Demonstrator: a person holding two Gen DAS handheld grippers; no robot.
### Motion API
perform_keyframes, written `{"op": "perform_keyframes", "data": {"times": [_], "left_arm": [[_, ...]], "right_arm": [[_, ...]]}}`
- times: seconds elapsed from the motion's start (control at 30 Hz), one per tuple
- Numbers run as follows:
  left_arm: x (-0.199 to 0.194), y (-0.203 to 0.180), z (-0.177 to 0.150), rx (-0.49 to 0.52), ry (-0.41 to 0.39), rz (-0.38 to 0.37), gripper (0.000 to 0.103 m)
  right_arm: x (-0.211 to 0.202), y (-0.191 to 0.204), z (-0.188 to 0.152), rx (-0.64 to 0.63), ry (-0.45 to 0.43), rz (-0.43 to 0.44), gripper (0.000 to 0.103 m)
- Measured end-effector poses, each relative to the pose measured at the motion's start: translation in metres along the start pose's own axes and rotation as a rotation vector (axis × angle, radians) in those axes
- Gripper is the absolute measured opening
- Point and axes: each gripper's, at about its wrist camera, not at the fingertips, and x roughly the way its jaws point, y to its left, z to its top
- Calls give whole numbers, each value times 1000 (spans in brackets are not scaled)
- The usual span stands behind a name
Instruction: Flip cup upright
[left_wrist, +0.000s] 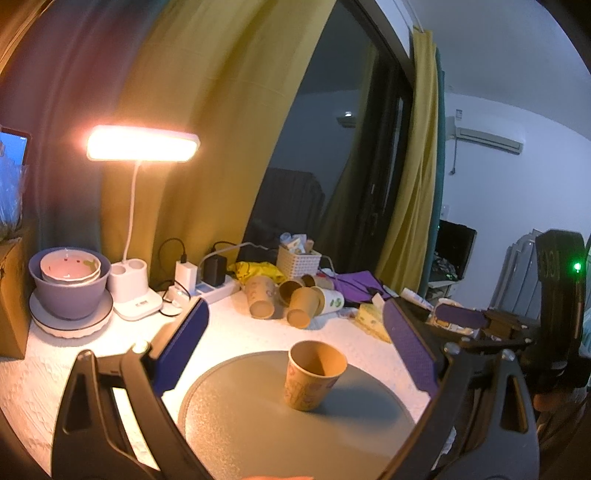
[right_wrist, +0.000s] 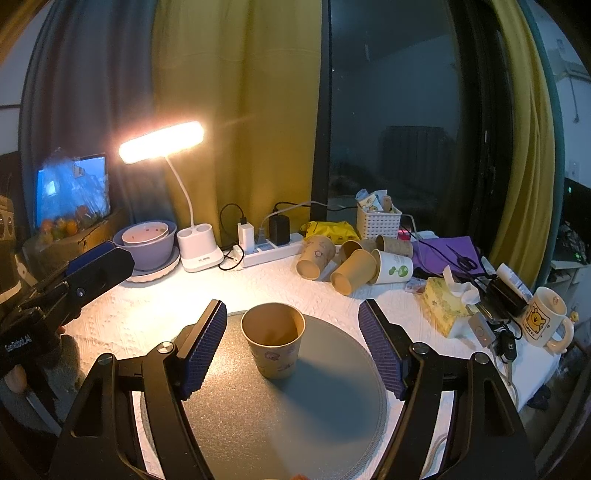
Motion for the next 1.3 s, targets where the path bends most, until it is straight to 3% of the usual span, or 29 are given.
{"op": "perform_keyframes", "data": {"times": [1.3], "left_arm": [[-1, -1, 0, 5, -2, 2, 96]], "right_arm": [[2, -2, -2, 3, 4, -2, 77]]}}
